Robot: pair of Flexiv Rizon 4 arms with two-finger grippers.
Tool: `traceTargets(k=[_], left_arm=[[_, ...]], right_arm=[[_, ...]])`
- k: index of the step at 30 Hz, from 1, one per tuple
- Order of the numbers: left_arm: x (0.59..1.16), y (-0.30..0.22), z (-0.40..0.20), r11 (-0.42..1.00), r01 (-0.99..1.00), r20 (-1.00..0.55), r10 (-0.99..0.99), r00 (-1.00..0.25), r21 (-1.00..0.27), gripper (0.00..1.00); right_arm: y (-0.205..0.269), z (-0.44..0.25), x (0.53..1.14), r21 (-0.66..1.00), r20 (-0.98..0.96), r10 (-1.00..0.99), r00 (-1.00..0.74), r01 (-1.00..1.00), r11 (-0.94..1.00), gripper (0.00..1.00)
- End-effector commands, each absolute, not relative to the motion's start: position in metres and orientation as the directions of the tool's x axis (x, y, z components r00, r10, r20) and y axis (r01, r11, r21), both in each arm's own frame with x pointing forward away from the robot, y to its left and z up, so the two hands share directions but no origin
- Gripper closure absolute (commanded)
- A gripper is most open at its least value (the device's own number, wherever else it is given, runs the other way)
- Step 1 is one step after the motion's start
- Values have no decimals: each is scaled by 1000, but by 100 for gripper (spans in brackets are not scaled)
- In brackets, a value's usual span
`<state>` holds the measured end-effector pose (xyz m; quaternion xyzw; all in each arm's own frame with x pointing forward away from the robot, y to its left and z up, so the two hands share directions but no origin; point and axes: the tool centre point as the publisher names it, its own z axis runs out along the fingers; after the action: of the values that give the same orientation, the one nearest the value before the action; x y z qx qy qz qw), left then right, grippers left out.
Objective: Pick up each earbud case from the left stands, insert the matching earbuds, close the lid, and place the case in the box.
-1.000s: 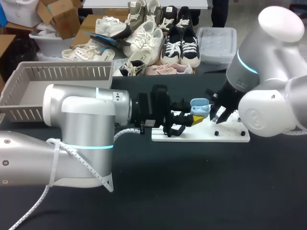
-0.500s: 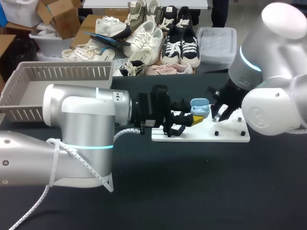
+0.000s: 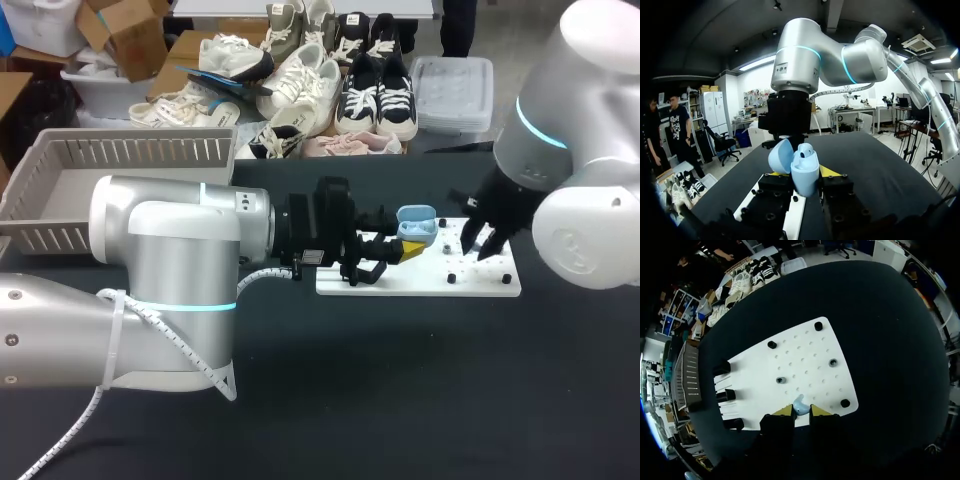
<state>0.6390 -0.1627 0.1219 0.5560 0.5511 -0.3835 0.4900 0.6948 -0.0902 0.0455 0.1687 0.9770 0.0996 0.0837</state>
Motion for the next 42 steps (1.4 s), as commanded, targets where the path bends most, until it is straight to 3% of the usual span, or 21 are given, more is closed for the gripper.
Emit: traceTargets(k=[1,13,22,42], left_arm=[[636,-164,121,108,986,-967,235,100,128,100],[636,-164,121,108,986,-967,235,100,128,100],[636,-164,121,108,986,-967,235,100,128,100],[636,-164,121,108,986,-967,235,100,128,100]], right_arm=[[-102,54,677,220,-147,291,-945,256,941,100],[-117,71,632,53,-209,-10,-978,-21,998,100],[-129,76,603,93,-188,-156,-970,-176,980,100],[-126,92,560,-53,-106,-489,-866,-486,872,100]])
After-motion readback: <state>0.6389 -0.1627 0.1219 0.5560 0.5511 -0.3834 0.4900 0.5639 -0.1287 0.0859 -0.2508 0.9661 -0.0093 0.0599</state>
